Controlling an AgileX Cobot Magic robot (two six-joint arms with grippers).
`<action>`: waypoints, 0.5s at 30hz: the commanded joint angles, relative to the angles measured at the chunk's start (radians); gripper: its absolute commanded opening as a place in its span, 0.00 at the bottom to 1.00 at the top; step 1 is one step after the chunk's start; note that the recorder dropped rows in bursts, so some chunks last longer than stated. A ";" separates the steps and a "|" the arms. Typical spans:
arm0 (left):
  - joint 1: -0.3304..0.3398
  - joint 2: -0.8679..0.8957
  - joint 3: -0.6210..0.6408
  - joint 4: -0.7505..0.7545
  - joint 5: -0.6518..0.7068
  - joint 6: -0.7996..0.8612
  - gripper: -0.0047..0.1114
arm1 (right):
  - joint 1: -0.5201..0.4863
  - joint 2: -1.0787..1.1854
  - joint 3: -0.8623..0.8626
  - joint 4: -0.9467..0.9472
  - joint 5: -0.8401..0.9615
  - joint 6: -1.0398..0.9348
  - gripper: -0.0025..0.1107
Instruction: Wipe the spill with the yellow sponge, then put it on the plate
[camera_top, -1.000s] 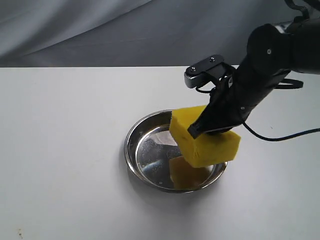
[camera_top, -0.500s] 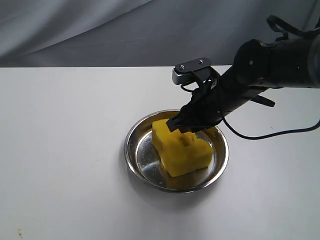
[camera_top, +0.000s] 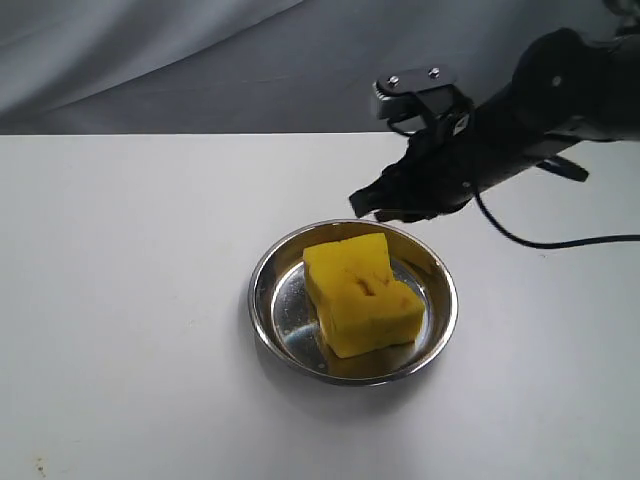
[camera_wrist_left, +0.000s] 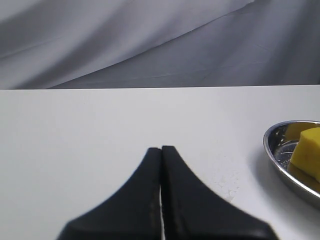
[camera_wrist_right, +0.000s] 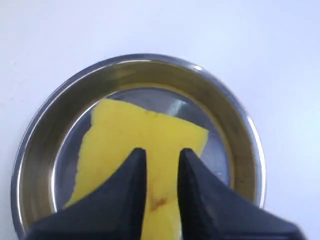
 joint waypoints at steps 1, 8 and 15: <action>-0.005 -0.002 0.005 -0.004 -0.004 -0.004 0.04 | -0.091 -0.034 0.000 -0.063 0.081 0.025 0.02; -0.005 -0.002 0.005 -0.004 -0.004 -0.005 0.04 | -0.286 -0.086 0.110 -0.188 0.161 0.112 0.02; -0.005 -0.002 0.005 -0.004 -0.004 -0.005 0.04 | -0.472 -0.298 0.407 -0.188 -0.076 0.193 0.02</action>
